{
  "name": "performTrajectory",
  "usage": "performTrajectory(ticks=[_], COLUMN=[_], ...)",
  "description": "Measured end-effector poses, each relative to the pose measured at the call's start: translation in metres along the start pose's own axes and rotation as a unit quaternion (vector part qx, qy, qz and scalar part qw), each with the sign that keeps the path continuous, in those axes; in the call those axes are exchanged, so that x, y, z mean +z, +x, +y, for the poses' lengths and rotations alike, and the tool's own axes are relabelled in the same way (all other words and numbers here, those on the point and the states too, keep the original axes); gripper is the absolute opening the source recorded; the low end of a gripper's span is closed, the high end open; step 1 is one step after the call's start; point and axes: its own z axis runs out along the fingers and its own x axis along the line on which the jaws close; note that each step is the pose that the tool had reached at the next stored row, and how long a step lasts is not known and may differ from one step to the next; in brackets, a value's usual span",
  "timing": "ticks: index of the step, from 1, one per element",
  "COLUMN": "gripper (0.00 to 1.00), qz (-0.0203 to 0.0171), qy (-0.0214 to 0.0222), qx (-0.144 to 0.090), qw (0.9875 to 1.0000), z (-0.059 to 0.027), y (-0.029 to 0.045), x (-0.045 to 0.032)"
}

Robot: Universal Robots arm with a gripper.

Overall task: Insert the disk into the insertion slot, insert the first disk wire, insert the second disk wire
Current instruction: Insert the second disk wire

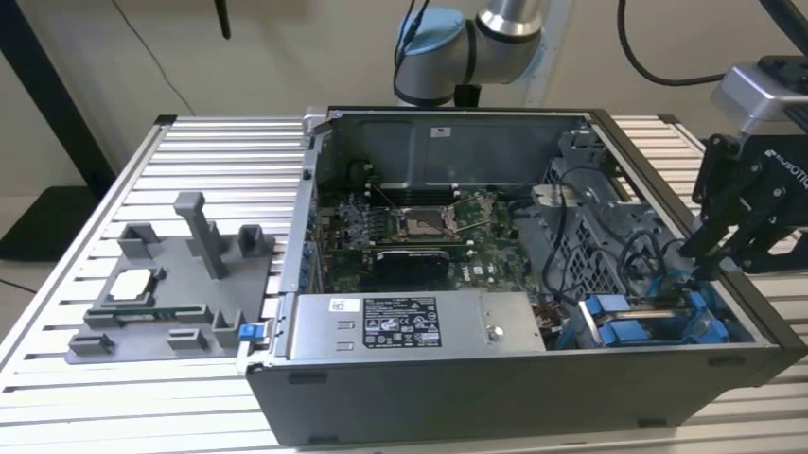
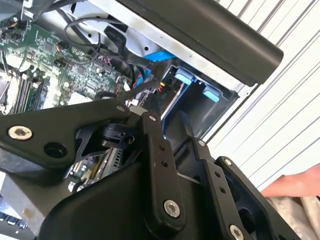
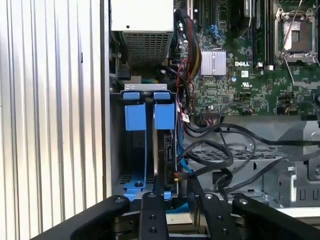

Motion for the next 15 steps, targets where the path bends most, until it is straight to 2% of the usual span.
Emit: performTrajectory(ticks=[8, 15], gripper=[1.00, 1.00], qz=[-0.0001, -0.0001], qy=[0.0000, 0.0000], qx=[0.000, 0.000], qw=[1.0000, 1.0000], z=[-0.0137, -0.0220], y=[-0.0032, -0.0100], x=[-0.0005, -0.0005])
